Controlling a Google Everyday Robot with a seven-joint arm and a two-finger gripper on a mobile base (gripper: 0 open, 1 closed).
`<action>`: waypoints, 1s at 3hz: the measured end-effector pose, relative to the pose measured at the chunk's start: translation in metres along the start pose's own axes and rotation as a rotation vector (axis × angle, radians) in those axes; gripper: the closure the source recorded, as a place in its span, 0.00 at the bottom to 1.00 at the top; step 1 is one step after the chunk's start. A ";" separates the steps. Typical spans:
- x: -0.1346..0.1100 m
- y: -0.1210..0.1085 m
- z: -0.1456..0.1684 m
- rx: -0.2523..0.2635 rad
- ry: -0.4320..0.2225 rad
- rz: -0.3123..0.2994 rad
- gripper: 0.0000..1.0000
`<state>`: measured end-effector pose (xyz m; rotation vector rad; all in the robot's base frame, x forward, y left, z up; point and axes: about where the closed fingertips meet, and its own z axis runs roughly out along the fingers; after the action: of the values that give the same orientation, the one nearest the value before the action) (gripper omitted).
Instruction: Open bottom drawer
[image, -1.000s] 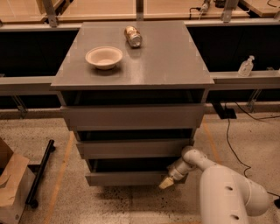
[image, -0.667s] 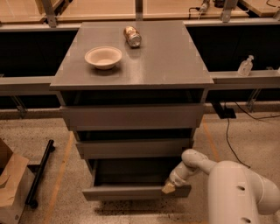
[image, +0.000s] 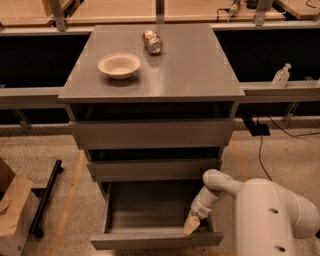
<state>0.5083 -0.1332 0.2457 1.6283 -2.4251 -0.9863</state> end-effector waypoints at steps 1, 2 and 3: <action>-0.006 0.001 0.003 0.037 0.054 0.012 0.24; 0.007 0.029 0.031 -0.016 0.069 0.045 0.02; 0.025 0.060 0.066 -0.111 0.055 0.114 0.00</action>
Offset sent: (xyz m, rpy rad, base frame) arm -0.0913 0.0218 -0.0224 -0.0579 0.1374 -0.0091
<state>0.4231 -0.1094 0.2184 1.4454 -2.3528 -1.0240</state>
